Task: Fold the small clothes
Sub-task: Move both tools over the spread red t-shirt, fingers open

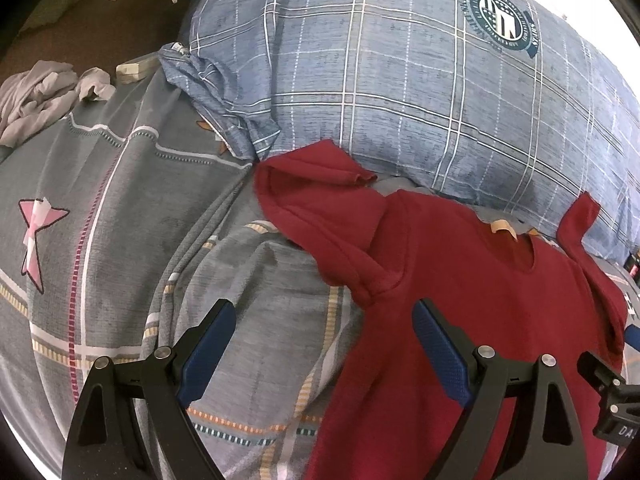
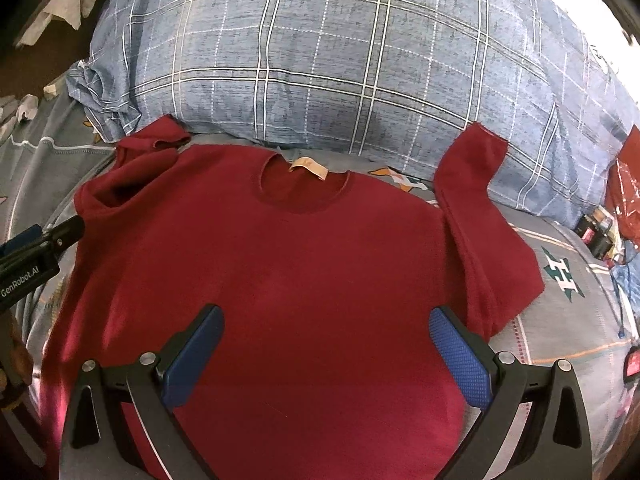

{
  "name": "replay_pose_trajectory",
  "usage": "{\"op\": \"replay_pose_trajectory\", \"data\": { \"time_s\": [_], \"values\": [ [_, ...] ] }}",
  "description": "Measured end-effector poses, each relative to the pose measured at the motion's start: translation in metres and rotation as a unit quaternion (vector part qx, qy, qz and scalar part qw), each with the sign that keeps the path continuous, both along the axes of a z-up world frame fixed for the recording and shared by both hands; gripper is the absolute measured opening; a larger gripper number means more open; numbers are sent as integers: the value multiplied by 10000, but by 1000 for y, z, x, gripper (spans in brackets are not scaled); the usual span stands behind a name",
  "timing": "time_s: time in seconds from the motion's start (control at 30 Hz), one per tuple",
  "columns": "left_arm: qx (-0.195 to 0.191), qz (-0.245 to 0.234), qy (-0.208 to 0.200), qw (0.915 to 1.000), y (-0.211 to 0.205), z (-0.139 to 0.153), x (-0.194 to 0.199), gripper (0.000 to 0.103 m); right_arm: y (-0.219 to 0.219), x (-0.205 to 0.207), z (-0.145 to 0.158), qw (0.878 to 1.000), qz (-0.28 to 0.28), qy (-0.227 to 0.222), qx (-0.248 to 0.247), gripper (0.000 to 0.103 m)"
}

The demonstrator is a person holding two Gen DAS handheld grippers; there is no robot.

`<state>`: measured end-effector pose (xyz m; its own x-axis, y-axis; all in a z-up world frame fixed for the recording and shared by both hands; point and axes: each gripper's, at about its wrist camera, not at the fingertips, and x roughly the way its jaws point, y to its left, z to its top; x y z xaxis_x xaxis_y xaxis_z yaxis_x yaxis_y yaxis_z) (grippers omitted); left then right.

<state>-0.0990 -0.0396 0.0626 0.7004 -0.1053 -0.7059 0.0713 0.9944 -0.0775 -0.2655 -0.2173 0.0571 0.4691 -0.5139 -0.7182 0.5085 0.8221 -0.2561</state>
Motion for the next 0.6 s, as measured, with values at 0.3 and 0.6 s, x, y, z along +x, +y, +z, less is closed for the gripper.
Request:
{"op": "replay_pose_trajectory", "data": {
  "time_s": [0.3, 0.6],
  "values": [
    [-19, 134, 7, 9999, 6, -2, 9, 91, 1, 12, -5, 9998, 104, 135, 66, 102],
    [-110, 346, 72, 9993, 19, -5, 22, 90, 1, 26, -9, 9993, 257, 27, 274, 102]
  ]
}}
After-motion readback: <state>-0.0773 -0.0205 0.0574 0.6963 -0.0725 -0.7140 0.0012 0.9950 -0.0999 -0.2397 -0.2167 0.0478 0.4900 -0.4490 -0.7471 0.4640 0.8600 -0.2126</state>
